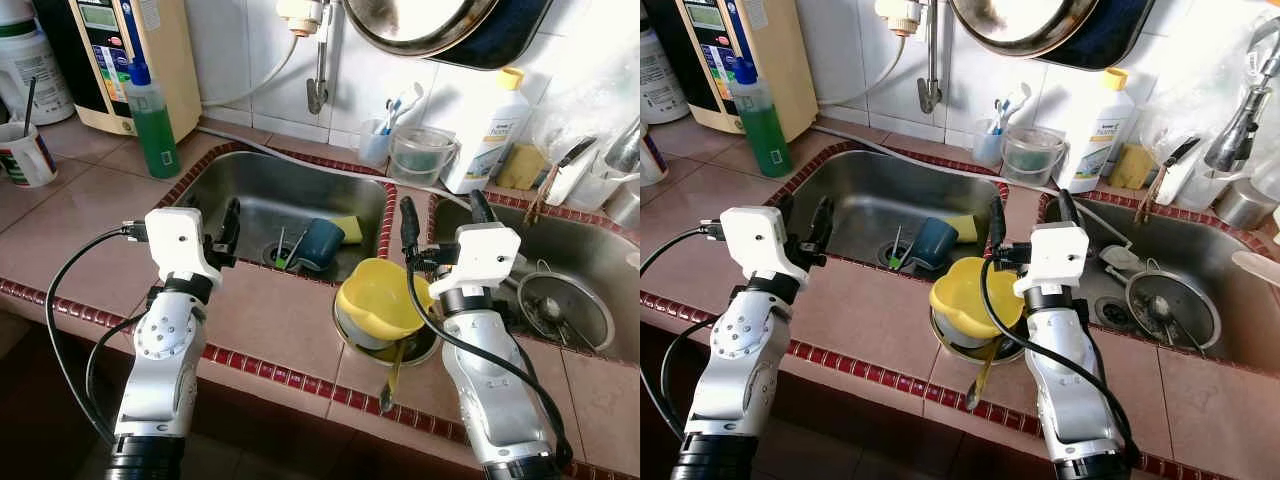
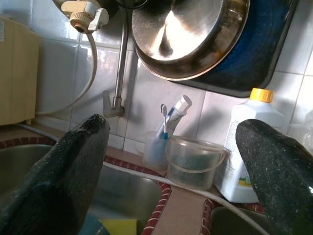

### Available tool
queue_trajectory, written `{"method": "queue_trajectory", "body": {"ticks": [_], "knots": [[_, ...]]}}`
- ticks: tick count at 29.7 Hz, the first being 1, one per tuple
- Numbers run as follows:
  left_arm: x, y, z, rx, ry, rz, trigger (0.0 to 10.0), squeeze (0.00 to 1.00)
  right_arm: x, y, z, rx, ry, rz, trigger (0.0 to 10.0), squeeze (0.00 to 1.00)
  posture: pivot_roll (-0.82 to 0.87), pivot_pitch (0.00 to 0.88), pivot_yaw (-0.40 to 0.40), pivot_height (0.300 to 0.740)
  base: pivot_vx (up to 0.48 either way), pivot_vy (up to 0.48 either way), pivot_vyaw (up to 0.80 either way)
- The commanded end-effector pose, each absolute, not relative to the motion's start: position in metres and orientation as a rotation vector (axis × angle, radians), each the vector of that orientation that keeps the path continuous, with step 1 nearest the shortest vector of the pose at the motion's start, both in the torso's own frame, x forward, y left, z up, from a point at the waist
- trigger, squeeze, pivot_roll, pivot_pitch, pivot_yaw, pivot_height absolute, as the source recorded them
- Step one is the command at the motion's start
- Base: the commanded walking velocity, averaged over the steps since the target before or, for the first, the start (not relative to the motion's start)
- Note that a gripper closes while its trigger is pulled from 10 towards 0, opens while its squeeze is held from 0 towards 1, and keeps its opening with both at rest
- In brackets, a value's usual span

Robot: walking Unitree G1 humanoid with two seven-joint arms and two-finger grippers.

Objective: Kitchen organization

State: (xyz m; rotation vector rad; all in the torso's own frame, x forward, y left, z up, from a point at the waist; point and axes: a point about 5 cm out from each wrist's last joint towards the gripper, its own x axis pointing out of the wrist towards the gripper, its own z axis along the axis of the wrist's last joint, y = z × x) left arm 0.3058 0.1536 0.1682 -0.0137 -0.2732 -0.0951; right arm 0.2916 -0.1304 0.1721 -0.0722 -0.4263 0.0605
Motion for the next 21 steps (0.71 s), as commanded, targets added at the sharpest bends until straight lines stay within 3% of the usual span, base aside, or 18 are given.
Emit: {"method": "queue_trajectory", "body": {"ticks": [1,6,21], "knots": [[0.3043,0.1525,0.1699,-0.012,-0.273,-0.102,10.0,0.00,0.2916,-0.1325,0.1753,-0.073,-0.433,0.051,10.0,0.00,-0.18,0.000,-0.042,0.732,0.000,0.000,0.00],[0.3036,0.1528,0.1701,-0.011,-0.268,-0.103,10.0,0.00,0.2915,-0.1320,0.1755,-0.071,-0.432,0.051,10.0,0.00,-0.18,0.000,-0.042,0.732,0.000,0.000,0.00],[0.3041,0.1530,0.1709,-0.006,-0.262,-0.106,10.0,0.00,0.2914,-0.1309,0.1739,-0.068,-0.426,0.050,10.0,0.00,-0.18,0.000,-0.036,0.732,-0.363,0.000,0.00]]}}
